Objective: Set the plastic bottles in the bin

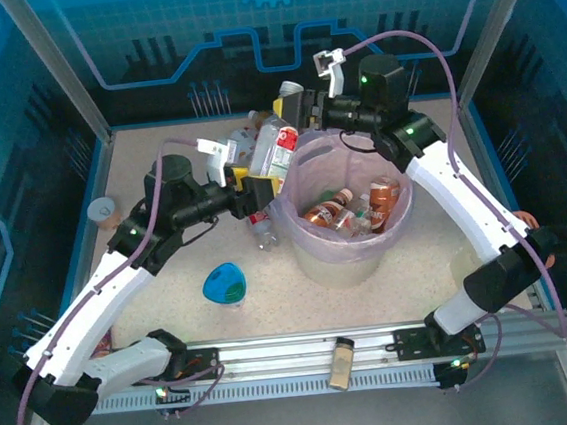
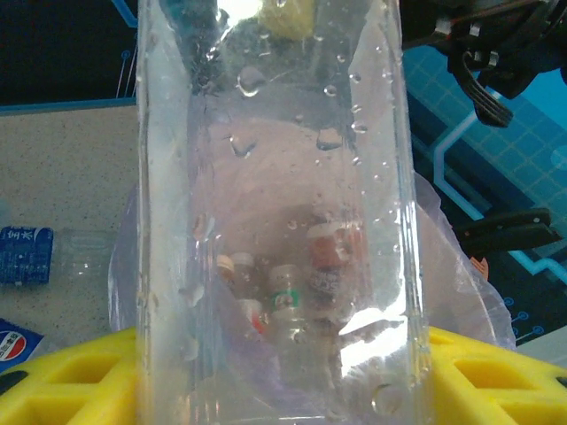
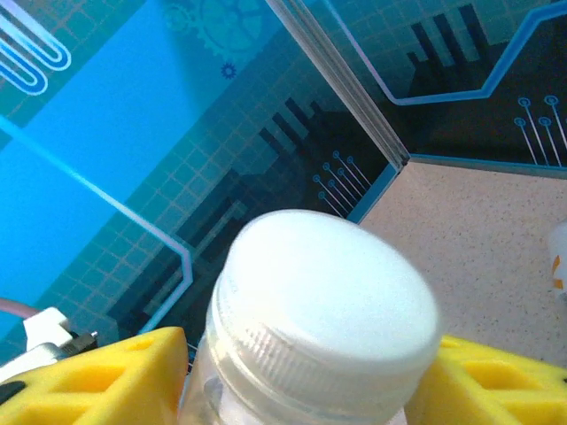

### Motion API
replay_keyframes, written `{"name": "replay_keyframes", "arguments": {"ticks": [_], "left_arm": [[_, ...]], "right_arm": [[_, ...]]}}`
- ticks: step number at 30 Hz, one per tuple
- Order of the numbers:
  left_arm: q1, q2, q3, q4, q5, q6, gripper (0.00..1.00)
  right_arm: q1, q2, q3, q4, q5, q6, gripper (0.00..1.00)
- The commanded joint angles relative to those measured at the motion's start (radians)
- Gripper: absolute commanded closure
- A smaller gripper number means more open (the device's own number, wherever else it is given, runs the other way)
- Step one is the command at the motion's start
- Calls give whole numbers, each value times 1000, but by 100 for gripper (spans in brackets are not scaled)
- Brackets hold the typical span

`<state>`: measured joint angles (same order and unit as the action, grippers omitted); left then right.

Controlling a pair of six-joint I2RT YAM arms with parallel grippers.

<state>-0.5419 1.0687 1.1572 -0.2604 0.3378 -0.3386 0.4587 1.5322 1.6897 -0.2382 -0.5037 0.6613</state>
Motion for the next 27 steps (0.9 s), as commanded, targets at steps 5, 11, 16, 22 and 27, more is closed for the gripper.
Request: {"name": "replay_keyframes", "arguments": {"ticks": [5,11,16,22,27], "left_arm": [[-8,11,51,-44,13,41,63],[-8,-18,29,-34,-10,33,7],[-3,-101,-43,-61,-84,17,2],[108,-113,-102,-127,-105,-46,4],[153,27,-144,-170,-115,-55,7]], "right_arm": [[-5,-2,3,70,-33,18,69],[-31,-2,26,117,-26,15,77],[-78,-12,112,91,-45,-9,79],[-158,-55,202,-108,-64,-122,81],[-219,-146,196,-370,16,-310,81]]}}
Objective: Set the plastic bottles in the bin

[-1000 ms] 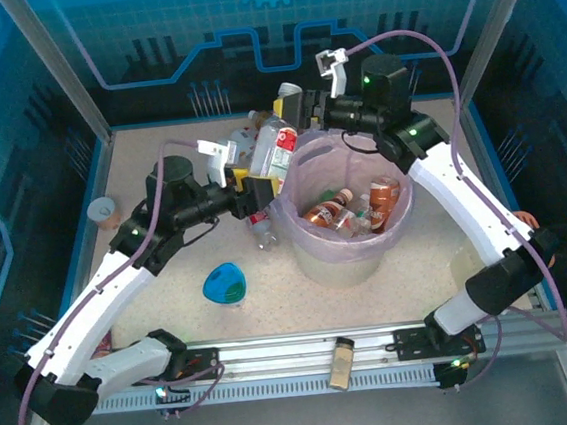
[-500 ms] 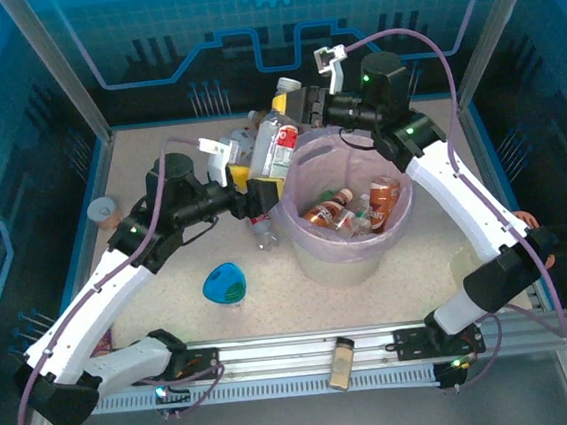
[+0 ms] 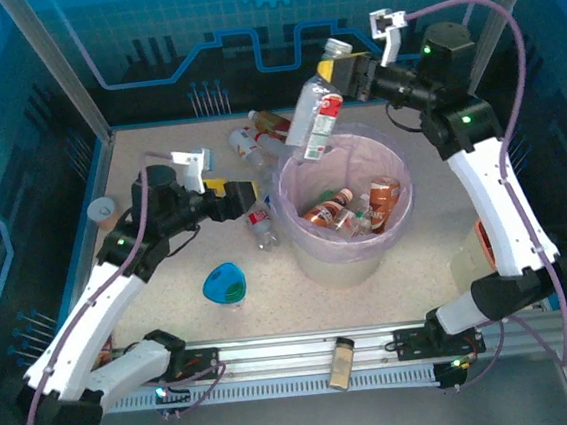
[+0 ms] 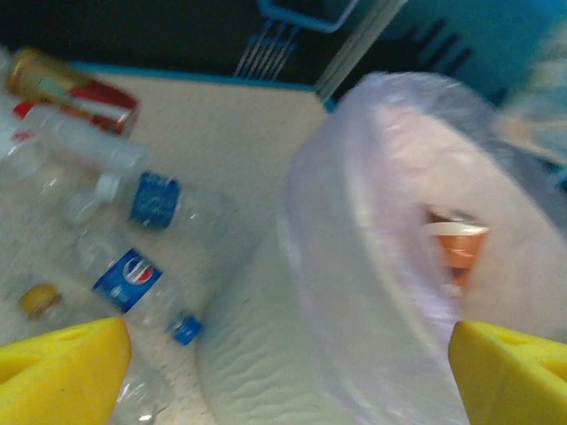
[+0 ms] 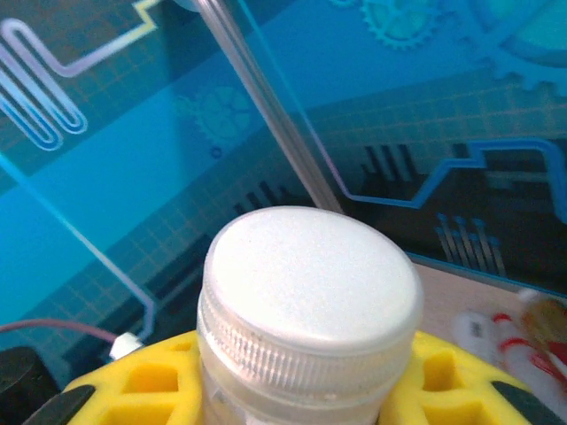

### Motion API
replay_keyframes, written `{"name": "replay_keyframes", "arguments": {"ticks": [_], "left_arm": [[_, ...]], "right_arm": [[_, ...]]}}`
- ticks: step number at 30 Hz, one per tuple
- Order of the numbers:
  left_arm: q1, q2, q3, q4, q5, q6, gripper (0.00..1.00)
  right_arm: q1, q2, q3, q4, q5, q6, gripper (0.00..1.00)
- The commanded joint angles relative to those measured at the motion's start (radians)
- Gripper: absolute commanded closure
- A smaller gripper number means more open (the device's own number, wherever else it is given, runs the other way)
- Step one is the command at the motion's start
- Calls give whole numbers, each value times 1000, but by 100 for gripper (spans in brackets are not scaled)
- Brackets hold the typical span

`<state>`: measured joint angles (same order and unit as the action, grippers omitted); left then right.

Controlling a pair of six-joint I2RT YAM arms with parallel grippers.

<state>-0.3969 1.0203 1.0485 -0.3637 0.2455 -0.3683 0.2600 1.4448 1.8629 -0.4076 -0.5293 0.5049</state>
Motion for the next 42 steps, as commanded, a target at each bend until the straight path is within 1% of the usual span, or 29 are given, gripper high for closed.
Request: {"name": "replay_keyframes", "arguments": {"ticks": [1,3,4,7,10,12,14,16,20,22,27,30,33,37,42], "left_arm": [[7,108,-41,-72,-38,-26,8],[7,143,-59,-70,-62,-40,8],[7,150,-73,-69,-92,-56,7],[16,158,-121,-69,-162,-111,9],[18,205,-149,-63,-131,-156,10],[14,234,-166,-58,-114,-174,10],[9,251,-197,-37,-111,-188,10],[10,265,-216,-30,-125,-188,10],[7,318,-232,1,-126,-191,10],[6,345,-233,19,-120,-193,10],[1,400,-229,54,-111,-195,10],[0,425,-226,74,-105,-201,11],[-1,452,-224,95,-88,-211,12],[-6,490,-221,125,-66,-232,13],[-12,524,-227,151,-72,-247,14]], "right_arm": [[-19,-70,28,-277,85,-212,81],[-20,-88,22,-388,154,-284,82],[-20,-96,12,-432,177,-311,83],[-7,-107,-18,-521,235,-371,84],[28,-98,-31,-591,318,-431,84],[53,-91,-47,-605,351,-444,85],[73,-91,-87,-587,370,-433,85],[87,-88,-129,-563,362,-416,85],[97,-67,-226,-498,263,-342,83],[111,-50,-258,-485,244,-318,82],[145,0,-290,-520,276,-296,79],[163,7,-328,-501,295,-277,78],[185,-13,-413,-406,312,-220,72],[207,-30,-502,-291,313,-153,71],[218,-38,-549,-243,313,-121,62]]}}
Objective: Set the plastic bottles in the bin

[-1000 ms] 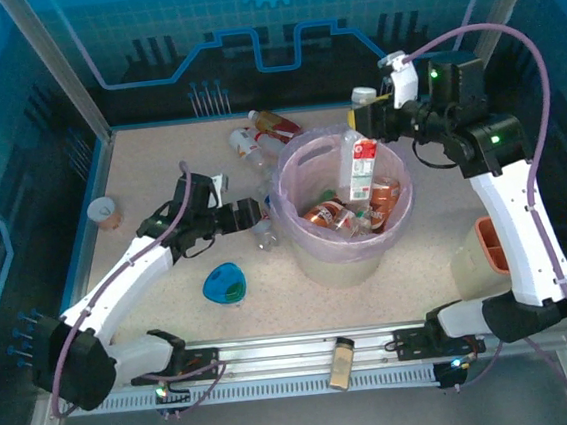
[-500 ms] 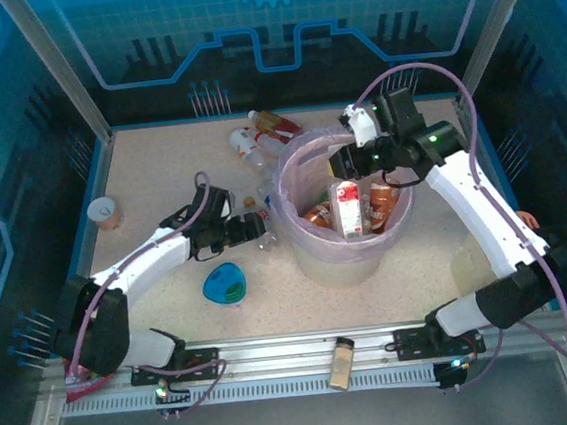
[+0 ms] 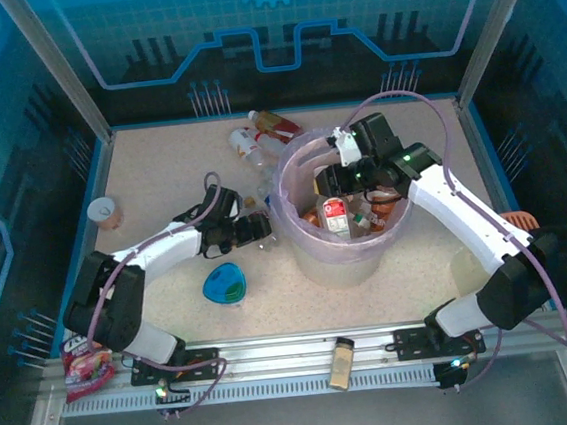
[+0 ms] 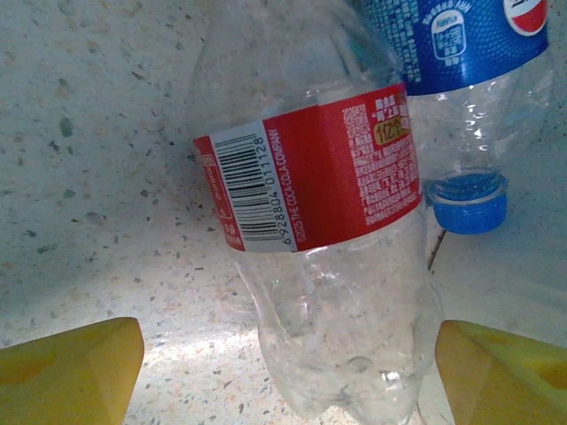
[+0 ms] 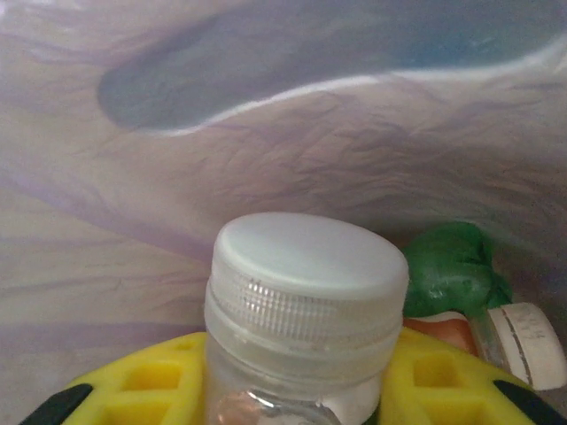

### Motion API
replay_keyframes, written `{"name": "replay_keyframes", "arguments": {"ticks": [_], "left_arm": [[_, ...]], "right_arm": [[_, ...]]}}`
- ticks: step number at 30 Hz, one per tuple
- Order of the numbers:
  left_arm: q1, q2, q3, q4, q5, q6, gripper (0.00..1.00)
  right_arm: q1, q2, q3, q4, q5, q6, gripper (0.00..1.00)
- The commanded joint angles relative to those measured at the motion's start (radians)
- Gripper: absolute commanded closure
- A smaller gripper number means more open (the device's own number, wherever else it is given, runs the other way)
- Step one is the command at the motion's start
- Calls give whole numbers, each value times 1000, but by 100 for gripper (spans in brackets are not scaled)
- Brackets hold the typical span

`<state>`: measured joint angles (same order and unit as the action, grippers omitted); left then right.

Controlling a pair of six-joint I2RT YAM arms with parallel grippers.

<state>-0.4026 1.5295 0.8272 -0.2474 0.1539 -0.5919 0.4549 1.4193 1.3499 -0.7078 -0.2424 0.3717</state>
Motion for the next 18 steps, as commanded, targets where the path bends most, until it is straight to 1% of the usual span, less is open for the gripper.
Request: {"name": "replay_keyframes", "arguments": {"ticks": [1,4,8,11,14,18], "left_arm": [[-7,22,-5,40,19,-26,14],[-10,41,-5,54,19,-32,14],[-13,73,2,64,26,-36,14],[-16,87,1,68,23,-39,16],[-20,92,-2,72,11,-40,20],[-22,92,1,74,7,-35,33]], "right_arm": [[23,-17,-38,54,26,13,59],[24,-43,-20,19,47,1,45],[24,-109,42,-71,100,-23,28],[19,-171,61,-124,161,-37,21],[-2,-235,55,-137,175,-36,18],[-36,-288,64,-135,146,-32,17]]}}
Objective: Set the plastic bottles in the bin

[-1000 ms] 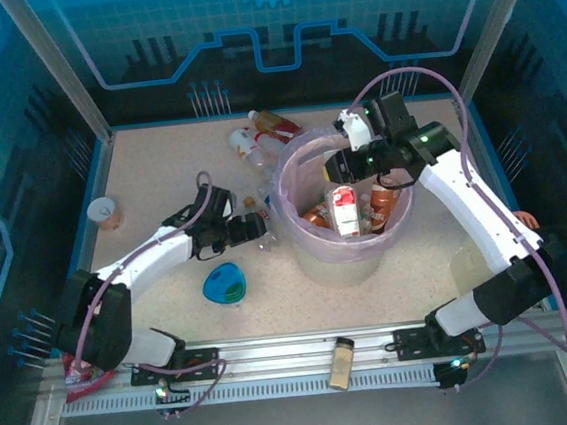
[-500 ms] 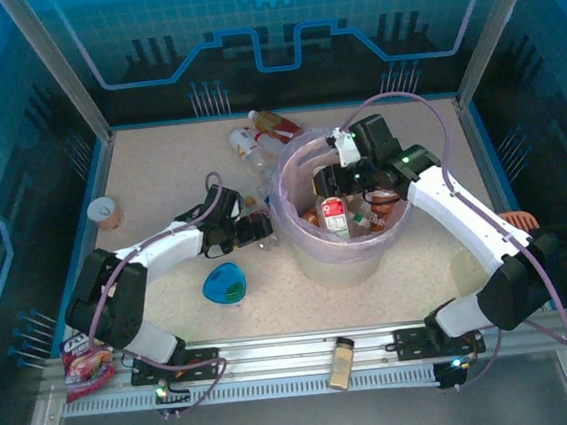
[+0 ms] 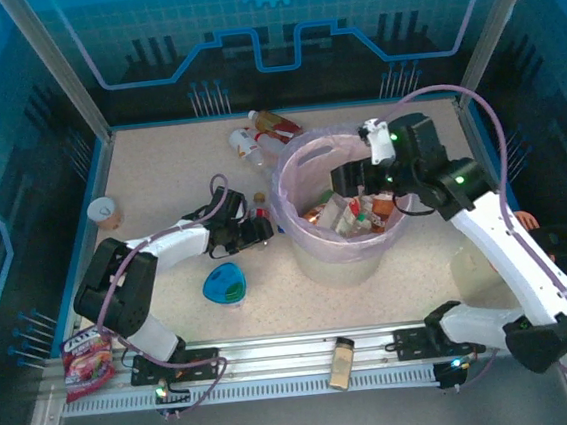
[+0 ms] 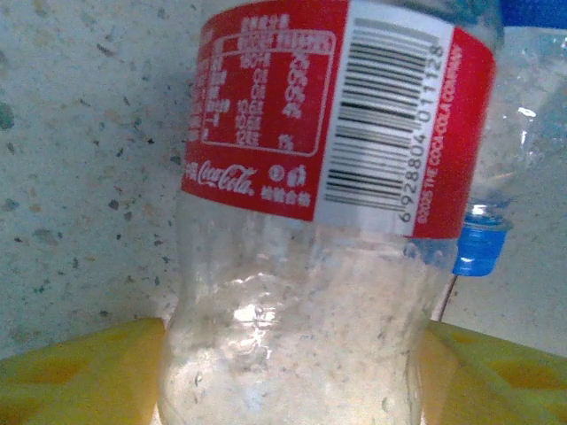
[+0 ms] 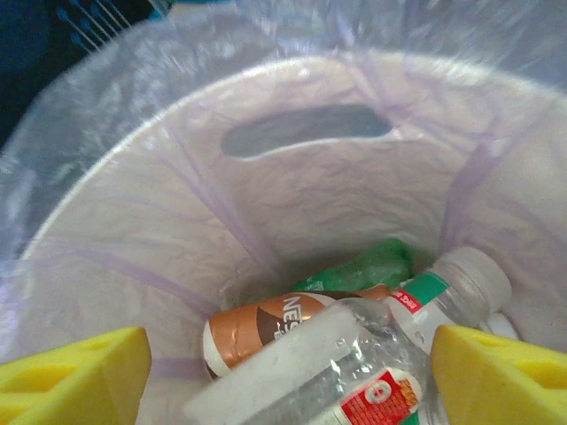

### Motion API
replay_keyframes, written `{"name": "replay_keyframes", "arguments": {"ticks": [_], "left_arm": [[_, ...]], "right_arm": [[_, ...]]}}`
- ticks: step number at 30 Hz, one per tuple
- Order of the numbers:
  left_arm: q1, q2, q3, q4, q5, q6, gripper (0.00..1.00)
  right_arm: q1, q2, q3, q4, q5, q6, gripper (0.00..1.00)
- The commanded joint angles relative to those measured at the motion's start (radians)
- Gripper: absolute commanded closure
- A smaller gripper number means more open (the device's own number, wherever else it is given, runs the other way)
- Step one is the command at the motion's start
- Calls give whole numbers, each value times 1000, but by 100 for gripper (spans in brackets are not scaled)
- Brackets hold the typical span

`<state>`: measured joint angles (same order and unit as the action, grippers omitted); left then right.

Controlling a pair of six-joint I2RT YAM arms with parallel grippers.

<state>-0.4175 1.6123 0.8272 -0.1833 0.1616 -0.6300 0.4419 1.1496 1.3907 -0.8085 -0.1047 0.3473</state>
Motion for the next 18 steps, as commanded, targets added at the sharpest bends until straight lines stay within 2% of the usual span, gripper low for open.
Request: {"name": "replay_keyframes", "arguments": {"ticks": [1,6,10,14,18], "left_arm": [[-6,7,3,7,-4,5,37],[-3,-30,9,-26,-16,26,49],[30,-122,-8,-43,10,24,56],[56,-257,13,-145,-32,56,58],[66,-424,38,-158,47,70,57]], "right_arm": [[-28,-28,26,-30,3,-6,17],[-36,-57,27,12,-44,11,17],[-38,-60,42,31,-76,18,17],[-38,-48,70,52,-114,21,17],[-34,-38,74,149,-208,40,17]]}}
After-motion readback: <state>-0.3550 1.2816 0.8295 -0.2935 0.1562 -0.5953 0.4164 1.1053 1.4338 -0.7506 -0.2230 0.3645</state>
